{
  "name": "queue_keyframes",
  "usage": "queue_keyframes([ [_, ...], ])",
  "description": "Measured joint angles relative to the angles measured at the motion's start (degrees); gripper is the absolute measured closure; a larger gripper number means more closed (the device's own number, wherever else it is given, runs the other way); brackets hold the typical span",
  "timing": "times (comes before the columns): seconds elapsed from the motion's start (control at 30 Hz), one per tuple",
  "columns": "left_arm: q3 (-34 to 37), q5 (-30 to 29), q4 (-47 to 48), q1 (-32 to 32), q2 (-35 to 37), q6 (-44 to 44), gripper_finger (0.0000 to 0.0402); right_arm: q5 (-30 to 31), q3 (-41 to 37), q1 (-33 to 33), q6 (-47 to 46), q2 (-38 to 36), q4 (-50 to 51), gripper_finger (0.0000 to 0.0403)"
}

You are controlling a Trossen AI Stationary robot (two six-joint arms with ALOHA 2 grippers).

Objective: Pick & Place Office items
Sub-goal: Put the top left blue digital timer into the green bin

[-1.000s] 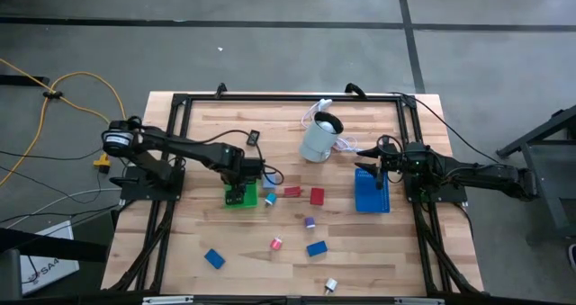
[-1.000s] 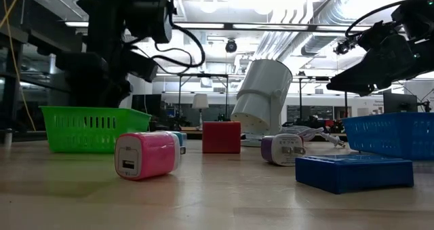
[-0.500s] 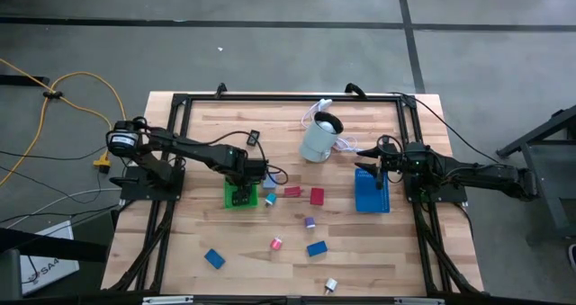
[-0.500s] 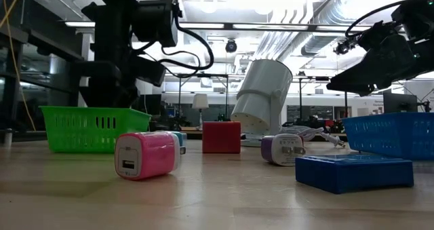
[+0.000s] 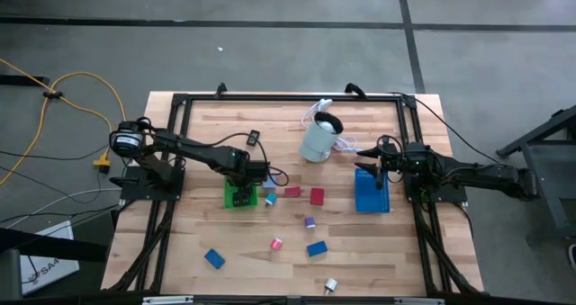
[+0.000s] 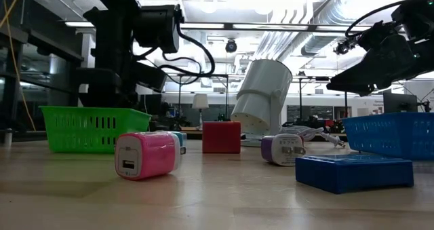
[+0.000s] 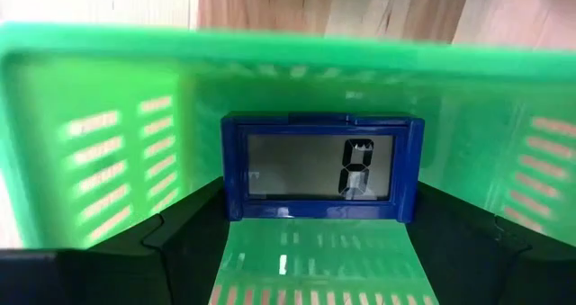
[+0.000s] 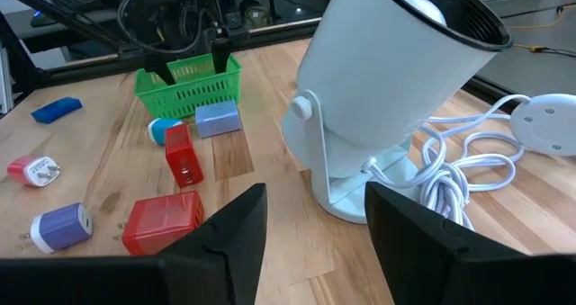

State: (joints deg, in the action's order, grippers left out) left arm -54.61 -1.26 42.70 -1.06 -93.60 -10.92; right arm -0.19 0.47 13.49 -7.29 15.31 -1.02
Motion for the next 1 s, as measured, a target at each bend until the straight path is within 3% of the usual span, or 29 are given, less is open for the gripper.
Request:
queue_keyframes([
  [0.8, 0.0, -0.1, 0.1, 0.0, 0.1, 0.6, 0.0105, 0.0, 0.0, 0.0, 0.0, 0.0, 0.0, 0.0227],
  [1.0, 0.0, 0.3, 0.1, 0.2, 0.1, 0.2, 0.0085, 0.0, 0.0, 0.0, 0.0, 0.0, 0.0, 0.0227],
])
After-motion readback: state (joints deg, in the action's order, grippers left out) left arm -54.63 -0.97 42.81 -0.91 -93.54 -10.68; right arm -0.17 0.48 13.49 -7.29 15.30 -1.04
